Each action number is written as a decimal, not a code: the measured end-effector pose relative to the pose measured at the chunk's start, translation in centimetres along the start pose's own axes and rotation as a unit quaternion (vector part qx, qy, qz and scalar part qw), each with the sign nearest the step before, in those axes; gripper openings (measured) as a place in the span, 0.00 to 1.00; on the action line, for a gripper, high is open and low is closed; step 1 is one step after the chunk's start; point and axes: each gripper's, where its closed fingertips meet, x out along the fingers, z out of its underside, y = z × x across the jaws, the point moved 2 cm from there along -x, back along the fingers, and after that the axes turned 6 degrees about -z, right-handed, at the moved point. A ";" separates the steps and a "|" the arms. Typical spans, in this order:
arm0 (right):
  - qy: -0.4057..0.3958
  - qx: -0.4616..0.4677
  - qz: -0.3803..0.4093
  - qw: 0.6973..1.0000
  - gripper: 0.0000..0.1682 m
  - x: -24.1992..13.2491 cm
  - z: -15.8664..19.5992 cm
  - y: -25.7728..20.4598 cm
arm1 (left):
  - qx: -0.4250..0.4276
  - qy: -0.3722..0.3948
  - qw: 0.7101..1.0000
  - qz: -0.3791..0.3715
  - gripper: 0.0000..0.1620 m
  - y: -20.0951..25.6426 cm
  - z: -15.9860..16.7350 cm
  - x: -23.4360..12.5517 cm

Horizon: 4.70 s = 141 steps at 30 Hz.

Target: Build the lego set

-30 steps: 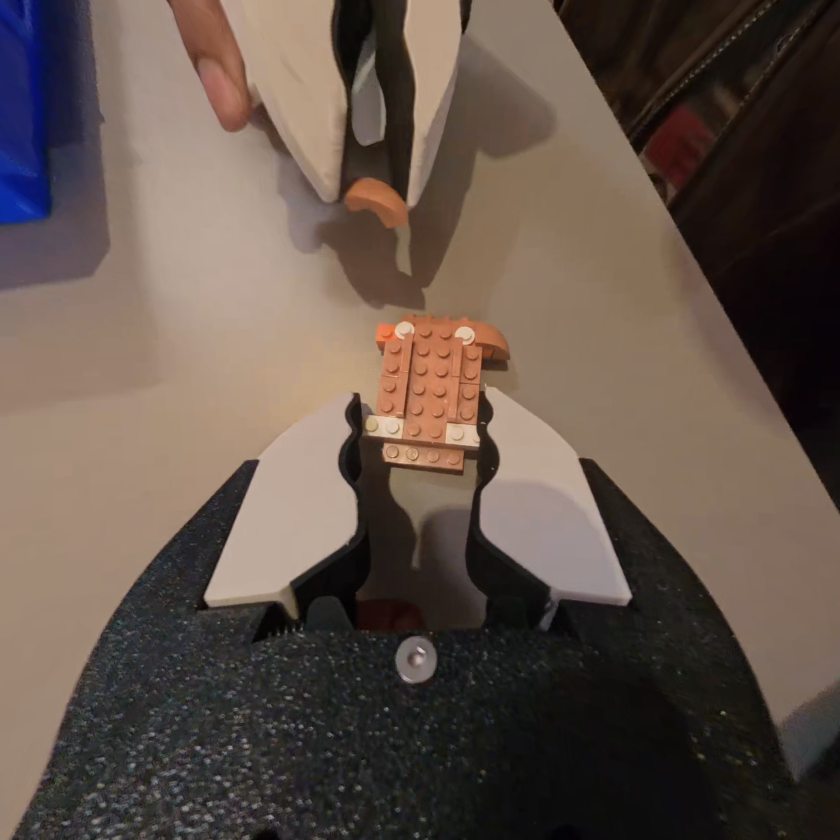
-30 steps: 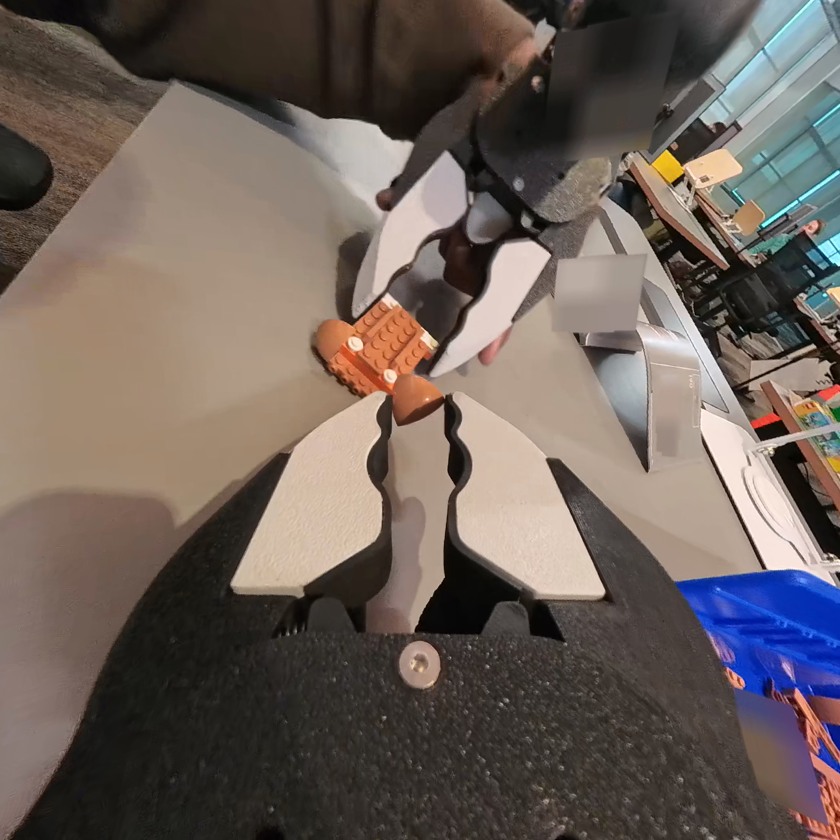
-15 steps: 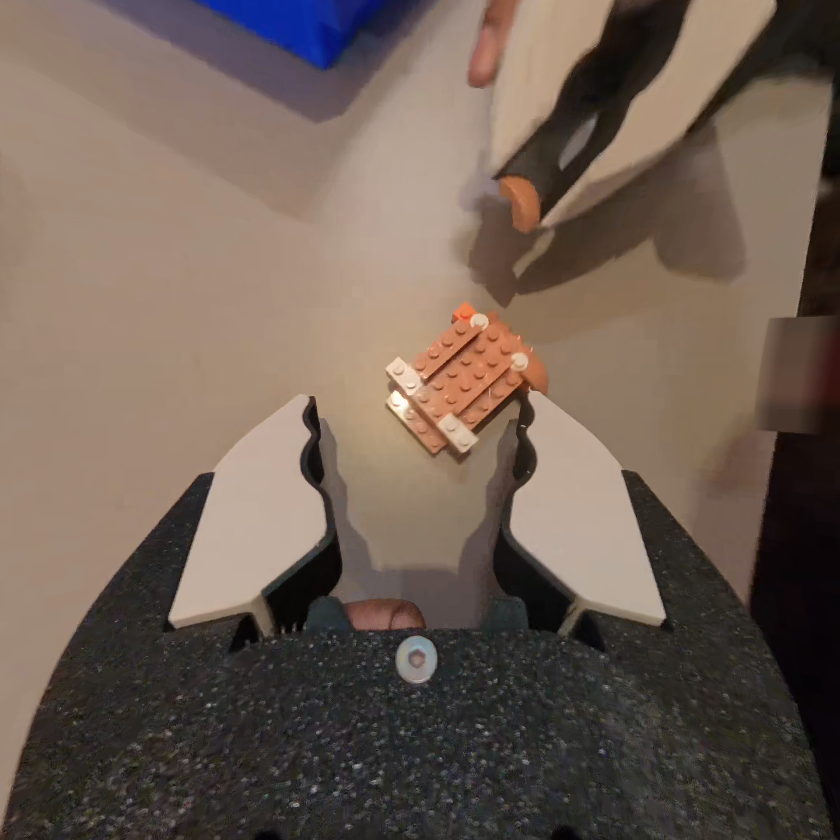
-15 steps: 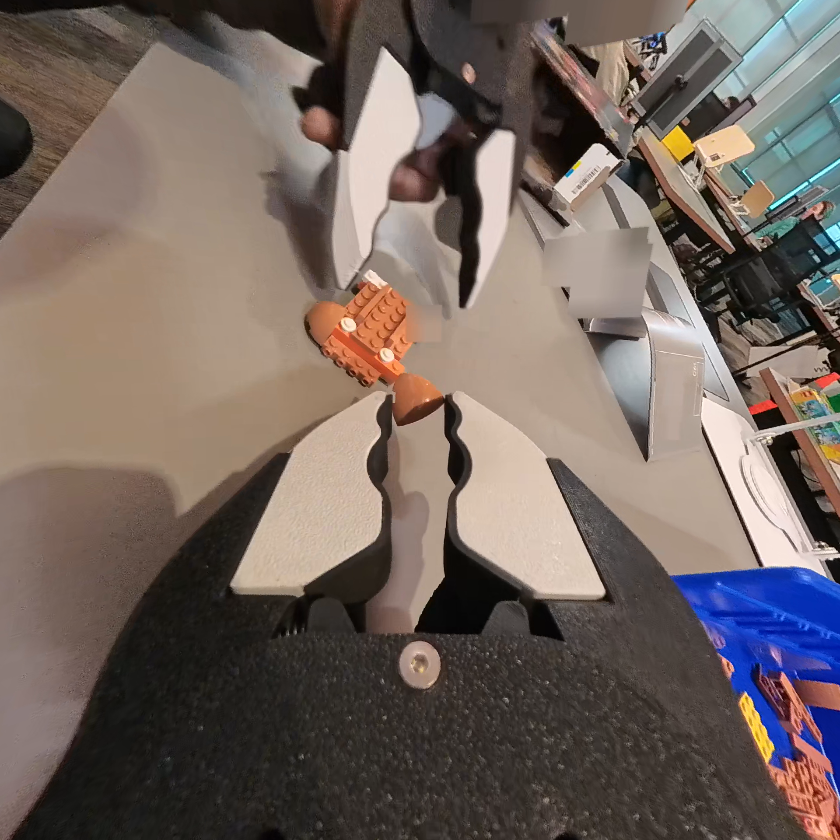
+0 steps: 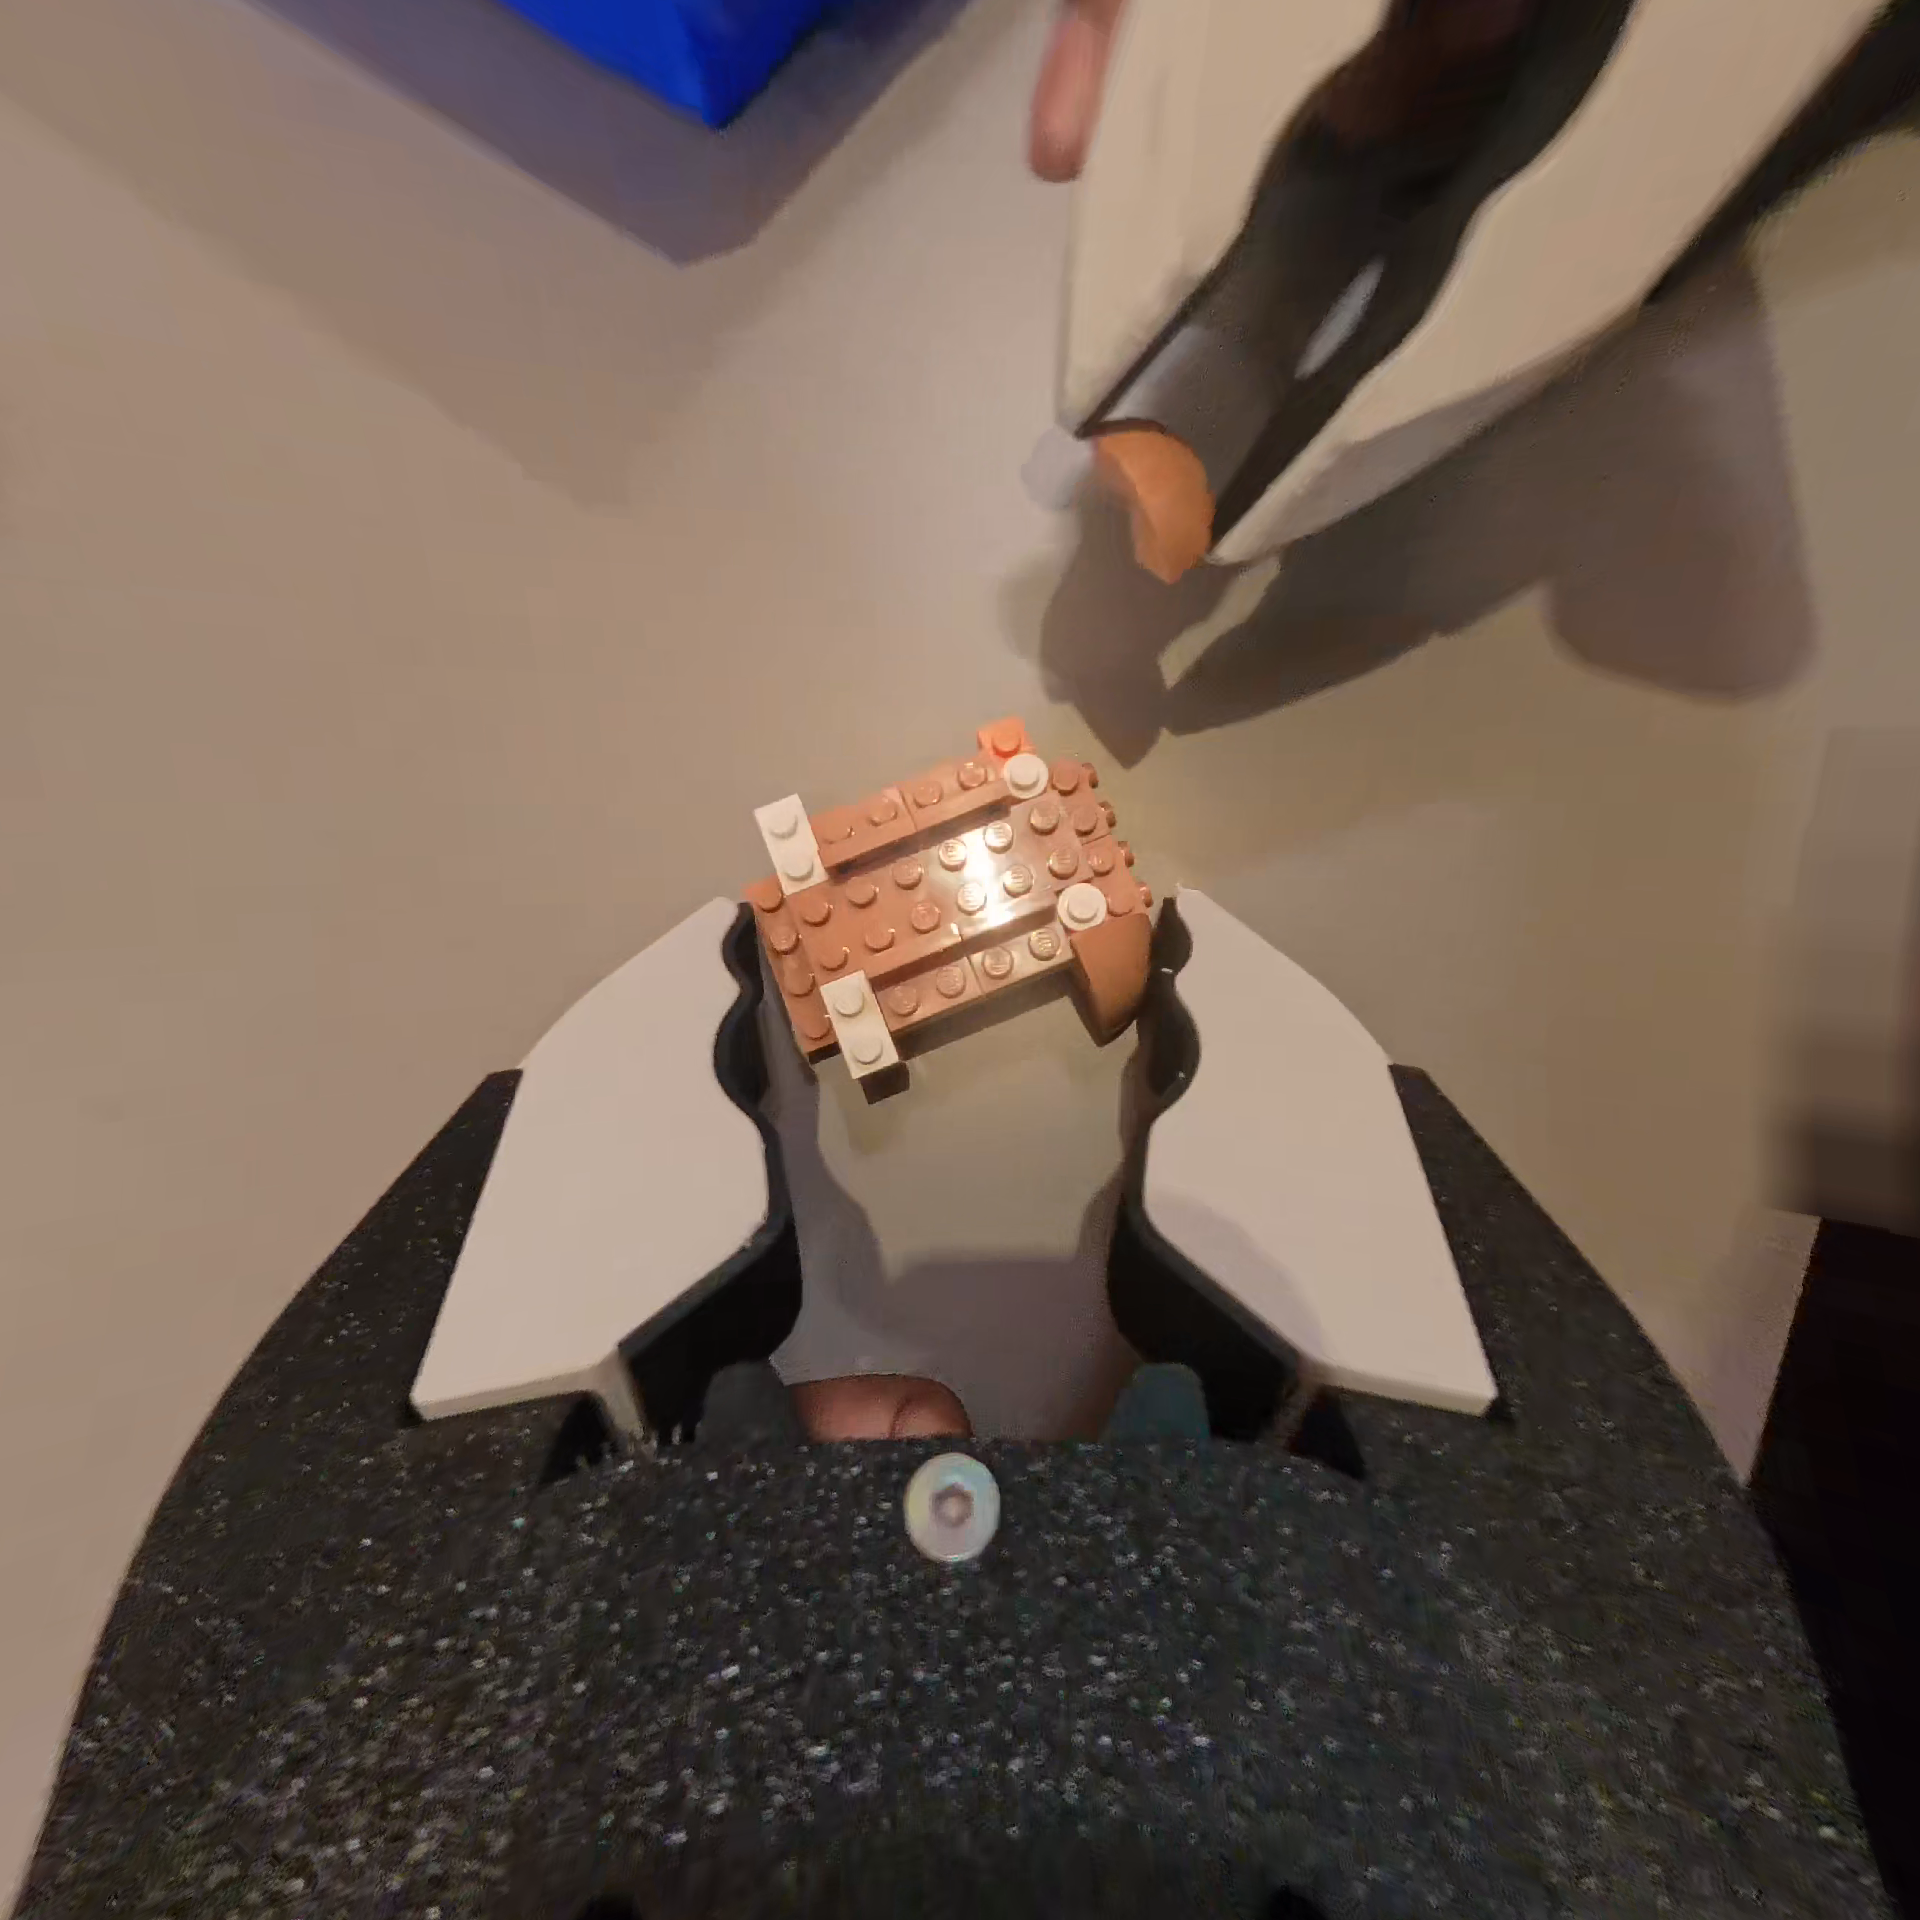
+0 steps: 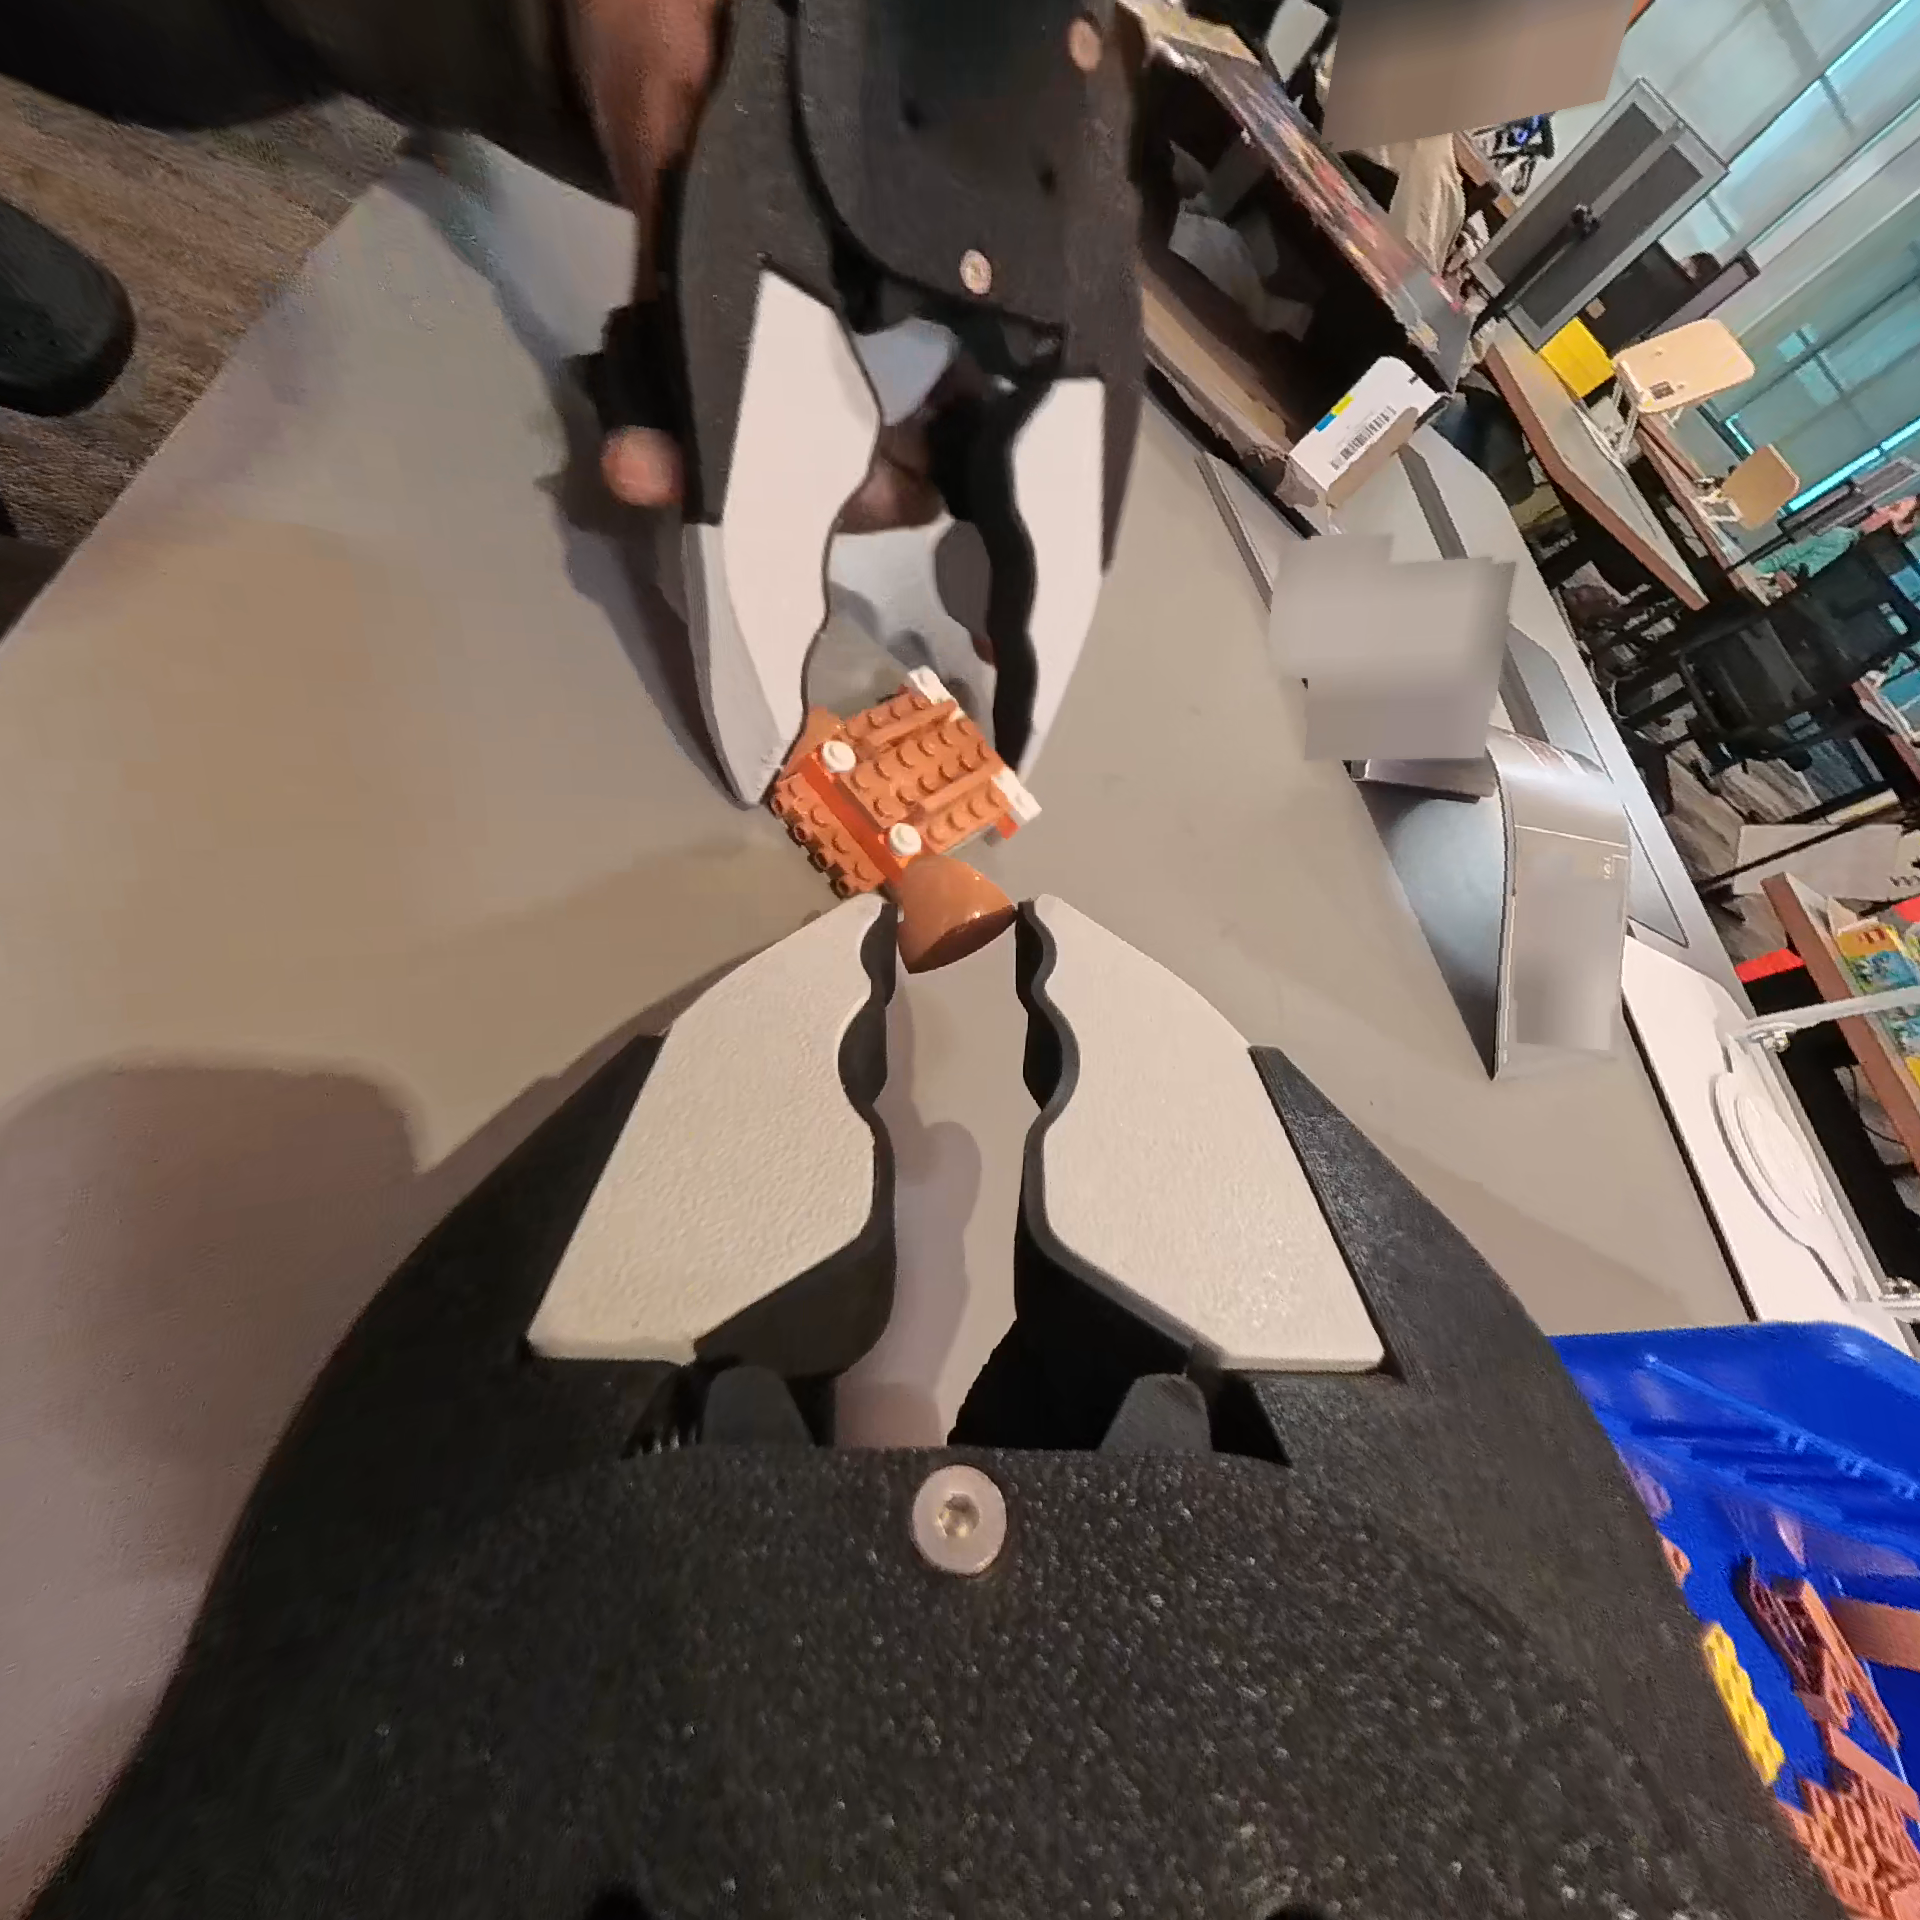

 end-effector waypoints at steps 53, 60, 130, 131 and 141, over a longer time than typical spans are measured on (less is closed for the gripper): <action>0.079 -0.080 -0.014 0.994 0.13 -0.2 -2.8 -1.0 | -0.206 0.145 0.923 0.290 0.05 4.0 -5.4 -2.6; 0.041 -0.029 0.019 0.999 0.16 0.1 -2.2 -0.3 | -0.292 0.195 0.918 0.182 0.05 2.8 -5.5 -2.7; 0.117 0.004 -0.019 0.993 0.06 -1.2 -2.6 0.1 | -0.151 0.070 0.927 0.336 0.42 1.2 -4.1 -0.5; 0.121 0.001 -0.021 0.992 0.06 -1.2 -2.8 0.0 | -0.151 0.070 0.925 0.341 0.42 1.3 -4.1 -0.5; 0.137 -0.015 -0.033 0.990 0.06 -1.1 -3.5 -0.4 | -0.143 0.075 0.913 0.374 0.42 1.7 -4.1 -1.2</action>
